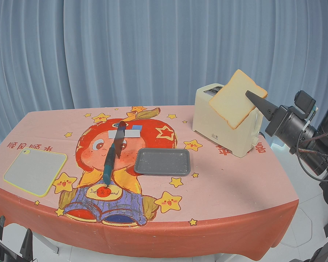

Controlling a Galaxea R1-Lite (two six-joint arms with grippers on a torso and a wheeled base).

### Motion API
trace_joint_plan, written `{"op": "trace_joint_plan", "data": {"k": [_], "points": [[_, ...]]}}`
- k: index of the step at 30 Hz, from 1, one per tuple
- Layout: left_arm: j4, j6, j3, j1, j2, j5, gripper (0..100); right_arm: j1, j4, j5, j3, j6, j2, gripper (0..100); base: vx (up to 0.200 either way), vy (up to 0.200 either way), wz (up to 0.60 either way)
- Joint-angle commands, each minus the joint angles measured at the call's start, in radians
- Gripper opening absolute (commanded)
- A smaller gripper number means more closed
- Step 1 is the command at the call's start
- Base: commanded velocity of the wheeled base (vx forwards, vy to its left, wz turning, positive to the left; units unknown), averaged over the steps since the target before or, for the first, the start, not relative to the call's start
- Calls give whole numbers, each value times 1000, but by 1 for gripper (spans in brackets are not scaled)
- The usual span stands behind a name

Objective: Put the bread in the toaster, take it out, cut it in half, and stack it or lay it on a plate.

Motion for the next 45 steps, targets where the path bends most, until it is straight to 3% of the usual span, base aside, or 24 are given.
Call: {"op": "trace_joint_plan", "data": {"k": [1, 27, 33, 45], "points": [[-1, 0, 18, 0, 2, 0, 100, 2, -2, 1, 7, 0, 0, 0, 0, 0, 0], [-1, 0, 18, 2, 2, -3, 100, 4, -3, 12, 16, -3, 3, 0, 0, 0, 0], [-1, 0, 18, 2, 2, -3, 100, 4, -3, 12, 16, -3, 3, 0, -200, 0, 0], [-1, 0, 18, 2, 2, -3, 100, 15, -3, 11, 22, -6, -3, 0, 0, 0, 0]]}}
